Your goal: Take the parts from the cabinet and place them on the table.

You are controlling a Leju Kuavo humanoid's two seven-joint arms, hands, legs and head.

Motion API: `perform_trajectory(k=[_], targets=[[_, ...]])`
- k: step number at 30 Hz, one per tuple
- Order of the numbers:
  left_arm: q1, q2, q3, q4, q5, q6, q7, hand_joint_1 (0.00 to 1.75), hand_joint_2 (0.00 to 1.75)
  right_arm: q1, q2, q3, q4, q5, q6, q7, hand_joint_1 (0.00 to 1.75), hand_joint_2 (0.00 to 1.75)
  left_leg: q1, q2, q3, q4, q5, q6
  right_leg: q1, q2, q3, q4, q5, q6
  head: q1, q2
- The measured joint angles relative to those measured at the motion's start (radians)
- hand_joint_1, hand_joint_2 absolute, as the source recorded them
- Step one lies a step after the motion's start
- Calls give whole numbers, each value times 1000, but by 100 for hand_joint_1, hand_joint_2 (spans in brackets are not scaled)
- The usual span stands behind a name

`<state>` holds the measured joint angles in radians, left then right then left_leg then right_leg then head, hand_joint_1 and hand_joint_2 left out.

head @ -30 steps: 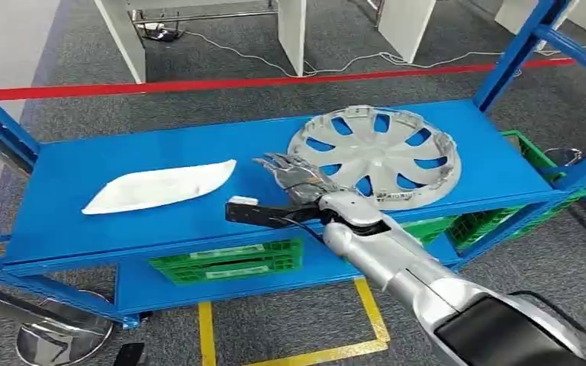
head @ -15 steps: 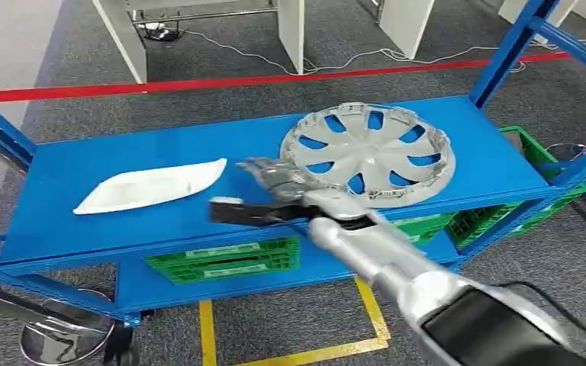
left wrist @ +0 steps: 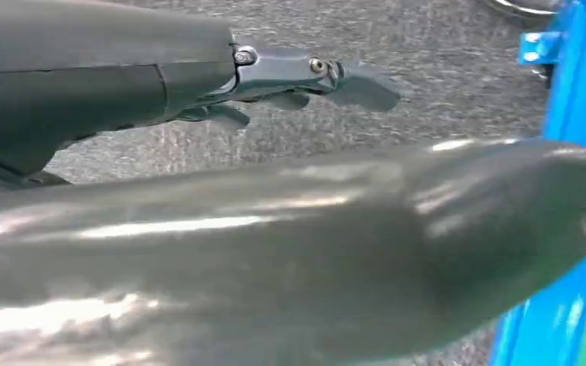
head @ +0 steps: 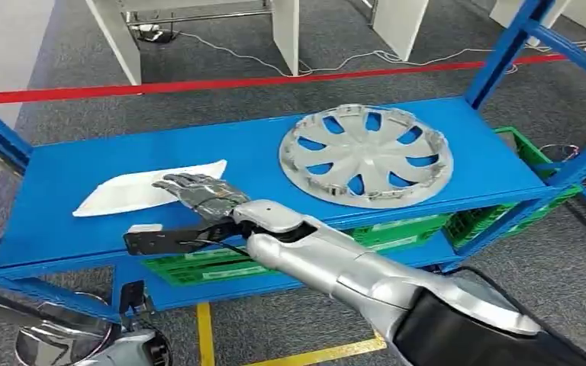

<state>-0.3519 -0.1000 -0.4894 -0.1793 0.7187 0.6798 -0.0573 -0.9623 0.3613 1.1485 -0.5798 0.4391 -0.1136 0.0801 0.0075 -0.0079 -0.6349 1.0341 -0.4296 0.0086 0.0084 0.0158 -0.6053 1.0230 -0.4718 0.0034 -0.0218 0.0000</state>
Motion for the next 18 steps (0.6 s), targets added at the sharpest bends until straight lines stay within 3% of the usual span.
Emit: perform_trajectory(k=[1,2,4,5,6,7,8,9,10,11,12,13,14,16,18], targets=[[-3,-3,0,0,-8,2,5,0,0,-3,0,10,2,-5,-3,-1,0,175,3,2,4,-3,2,3,-2,-1,-11,11,-14,4,-2,0],[-8,-6,0,0,-15,9,9,0,0,-11,-1,19,8,-11,-10,-9,0,175,3,3,4,-3,3,9,-2,-5,-34,57,-42,10,4,0],[-13,-16,0,0,-40,1,6,0,0,-15,-1,29,32,-19,-33,-17,0,175,3,4,4,-3,3,13,-4,-5,-113,217,-104,17,2,0],[-7,-24,-9,-12,-96,-50,-28,0,0,-10,-13,31,57,-15,-72,29,0,175,2,8,3,-3,2,15,-4,-5,-154,290,-122,20,5,0],[13,-25,-37,-64,-186,-117,-51,0,0,5,-38,25,81,-7,-127,97,0,175,2,6,3,-3,3,16,-5,-6,-171,313,-116,22,1,0],[47,-15,-85,-149,-322,-189,-33,0,0,19,-65,15,93,5,-183,141,0,175,2,0,4,-3,2,18,-7,-7,-163,292,-90,23,3,0],[102,14,-148,-291,-497,-228,25,0,0,37,-106,-2,110,18,-211,126,0,175,2,-7,7,-3,1,19,-8,-7,-135,232,-52,22,4,0],[171,45,-216,-493,-710,-223,139,0,0,54,-150,-27,129,37,-227,68,0,175,2,-10,12,-3,0,20,-7,-7,-87,135,-6,18,5,0],[223,72,-267,-687,-885,-204,308,0,0,67,-177,-53,144,59,-232,28,0,175,2,-14,13,-3,-2,18,-7,-10,-45,48,27,11,5,0],[267,95,-290,-808,-989,-172,461,0,0,72,-208,-76,160,83,-229,-2,0,175,-4,-14,9,-2,-4,15,-1,-14,-9,1,25,5,10,0],[310,102,-294,-880,-1048,-116,574,0,0,74,-212,-90,166,110,-224,-10,0,175,-5,-6,5,0,-4,10,-1,-12,-11,-10,26,4,16,0],[350,103,-295,-918,-1064,-55,647,0,0,73,-213,-103,169,139,-218,2,0,175,-4,2,6,-1,-4,5,-1,0,-15,-8,29,1,16,0],[385,107,-293,-941,-994,-7,684,0,0,74,-212,-113,169,172,-209,25,0,175,-2,14,13,-2,-7,1,0,14,-14,-7,29,0,16,0],[463,121,-271,-951,-775,16,618,0,0,81,-212,-137,169,211,-189,43,0,175,-3,13,21,5,-25,-9,-11,12,0,-19,31,-4,13,0],[545,129,-224,-942,-622,3,370,0,0,81,-214,-174,169,242,-170,39,0,175,-2,10,-23,107,-90,-20,-10,7,2,-19,28,-13,11,0]])
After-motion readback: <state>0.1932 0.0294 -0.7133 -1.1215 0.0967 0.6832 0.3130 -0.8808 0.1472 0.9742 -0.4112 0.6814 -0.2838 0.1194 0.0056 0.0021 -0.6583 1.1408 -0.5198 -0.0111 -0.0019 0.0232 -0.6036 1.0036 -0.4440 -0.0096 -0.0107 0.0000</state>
